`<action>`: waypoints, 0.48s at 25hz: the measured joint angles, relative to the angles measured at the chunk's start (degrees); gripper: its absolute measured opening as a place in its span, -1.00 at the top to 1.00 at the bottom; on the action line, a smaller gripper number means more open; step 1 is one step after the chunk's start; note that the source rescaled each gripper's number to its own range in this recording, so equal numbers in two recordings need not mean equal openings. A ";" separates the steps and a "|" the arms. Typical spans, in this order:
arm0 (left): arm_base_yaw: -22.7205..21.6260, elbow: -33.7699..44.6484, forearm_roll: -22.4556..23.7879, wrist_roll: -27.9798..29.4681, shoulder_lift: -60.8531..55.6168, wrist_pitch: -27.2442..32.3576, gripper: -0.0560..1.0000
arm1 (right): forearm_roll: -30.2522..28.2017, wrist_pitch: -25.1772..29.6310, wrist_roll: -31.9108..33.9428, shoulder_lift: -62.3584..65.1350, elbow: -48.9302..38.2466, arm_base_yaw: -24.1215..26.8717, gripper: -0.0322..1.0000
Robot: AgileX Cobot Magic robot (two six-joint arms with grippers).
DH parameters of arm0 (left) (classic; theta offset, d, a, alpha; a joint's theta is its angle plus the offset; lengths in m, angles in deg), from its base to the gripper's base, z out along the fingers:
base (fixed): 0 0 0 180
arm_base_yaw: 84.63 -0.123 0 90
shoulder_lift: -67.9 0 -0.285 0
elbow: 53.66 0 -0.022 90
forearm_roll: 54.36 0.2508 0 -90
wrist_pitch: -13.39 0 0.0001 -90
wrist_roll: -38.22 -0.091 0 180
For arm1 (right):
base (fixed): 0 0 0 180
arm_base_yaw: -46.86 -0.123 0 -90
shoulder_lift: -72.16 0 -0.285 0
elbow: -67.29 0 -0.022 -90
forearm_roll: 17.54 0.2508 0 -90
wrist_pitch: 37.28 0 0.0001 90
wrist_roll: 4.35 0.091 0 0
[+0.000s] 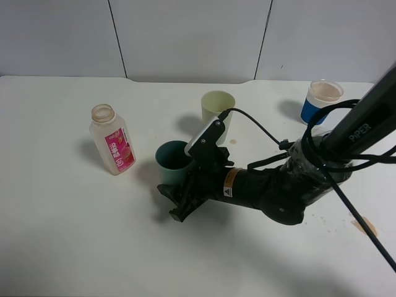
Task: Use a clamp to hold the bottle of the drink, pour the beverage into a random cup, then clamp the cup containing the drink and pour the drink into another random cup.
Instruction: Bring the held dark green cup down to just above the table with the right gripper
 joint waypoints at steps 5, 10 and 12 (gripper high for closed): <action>0.00 0.00 0.00 0.00 0.00 0.00 -1.00 | 0.00 -1.16 0.00 0.00 0.00 0.00 -0.30; 0.00 0.00 0.00 0.00 0.00 0.00 -1.00 | 0.00 -1.71 0.00 0.06 0.00 0.00 -0.52; 0.00 0.00 0.00 0.00 0.00 0.00 -1.00 | 0.00 -1.51 0.00 0.31 -0.04 0.00 -0.53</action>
